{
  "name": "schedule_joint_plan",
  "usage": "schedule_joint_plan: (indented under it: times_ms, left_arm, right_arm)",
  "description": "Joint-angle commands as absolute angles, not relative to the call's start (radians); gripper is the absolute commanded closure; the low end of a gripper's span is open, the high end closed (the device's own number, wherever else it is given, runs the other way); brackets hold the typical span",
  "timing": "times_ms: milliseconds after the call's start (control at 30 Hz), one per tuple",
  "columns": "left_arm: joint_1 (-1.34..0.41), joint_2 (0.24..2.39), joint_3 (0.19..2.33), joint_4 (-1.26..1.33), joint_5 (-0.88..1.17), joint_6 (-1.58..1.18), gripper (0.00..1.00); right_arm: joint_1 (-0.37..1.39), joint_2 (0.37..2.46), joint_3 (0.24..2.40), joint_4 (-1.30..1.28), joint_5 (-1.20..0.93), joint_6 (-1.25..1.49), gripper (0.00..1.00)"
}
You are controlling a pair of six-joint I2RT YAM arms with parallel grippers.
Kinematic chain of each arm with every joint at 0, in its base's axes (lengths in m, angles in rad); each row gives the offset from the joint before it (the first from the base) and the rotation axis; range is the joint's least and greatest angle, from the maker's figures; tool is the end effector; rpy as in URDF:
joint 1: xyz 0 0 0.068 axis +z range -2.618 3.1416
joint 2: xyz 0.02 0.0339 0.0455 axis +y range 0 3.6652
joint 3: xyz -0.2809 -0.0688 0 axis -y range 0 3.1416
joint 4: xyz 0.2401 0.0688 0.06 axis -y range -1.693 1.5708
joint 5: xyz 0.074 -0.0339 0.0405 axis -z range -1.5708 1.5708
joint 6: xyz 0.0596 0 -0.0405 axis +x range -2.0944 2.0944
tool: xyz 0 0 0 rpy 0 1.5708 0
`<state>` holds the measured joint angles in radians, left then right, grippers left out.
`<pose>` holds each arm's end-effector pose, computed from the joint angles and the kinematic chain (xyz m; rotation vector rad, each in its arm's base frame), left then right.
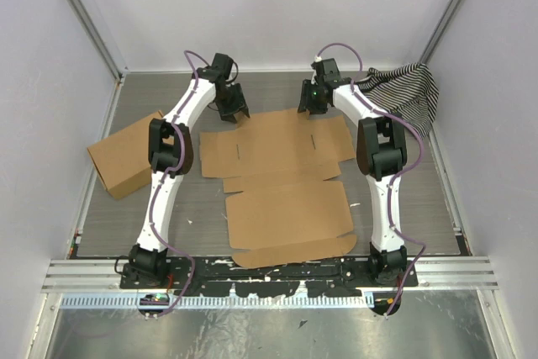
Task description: Fold the paper box
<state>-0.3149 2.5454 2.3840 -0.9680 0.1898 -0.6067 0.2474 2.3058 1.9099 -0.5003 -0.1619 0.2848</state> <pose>0.5249 -0.1828 0.1720 -0.3460 2.7634 -0.5152 0.5173 0.1406 0.1809 -0.0244 2.4999 0.4261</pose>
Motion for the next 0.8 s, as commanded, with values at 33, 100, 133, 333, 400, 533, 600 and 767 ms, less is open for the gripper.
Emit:
schedule_joint_plan:
  times_ms: [33, 100, 133, 333, 400, 533, 600, 767]
  left_arm:
    - [-0.318, 2.594, 2.429, -0.927, 0.22, -0.637, 0.43]
    - [-0.319, 2.605, 2.433, -0.921, 0.222, -0.644, 0.43]
    - [-0.319, 2.611, 2.434, -0.918, 0.222, -0.647, 0.43]
    - [-0.32, 2.635, 2.442, -0.936, 0.214, -0.649, 0.43]
    - [-0.319, 2.637, 2.448, -0.946, 0.208, -0.64, 0.43]
    - [-0.318, 2.632, 2.453, -0.943, 0.204, -0.635, 0.43]
    - [-0.317, 2.626, 2.451, -0.938, 0.21, -0.634, 0.43]
    - [-0.315, 2.622, 2.447, -0.94, 0.223, -0.628, 0.43]
  right_arm:
    - [0.257, 2.208, 1.938, -0.489, -0.192, 0.262, 0.53]
    - [0.259, 2.203, 1.941, -0.49, -0.193, 0.257, 0.53]
    - [0.26, 2.201, 1.943, -0.492, -0.196, 0.254, 0.53]
    - [0.263, 2.217, 1.962, -0.498, -0.216, 0.248, 0.53]
    - [0.268, 2.231, 1.97, -0.498, -0.22, 0.249, 0.53]
    - [0.28, 2.28, 2.005, -0.512, -0.233, 0.253, 0.53]
    - [0.283, 2.31, 2.022, -0.518, -0.244, 0.262, 0.52]
    - [0.283, 2.372, 2.042, -0.534, -0.252, 0.282, 0.53]
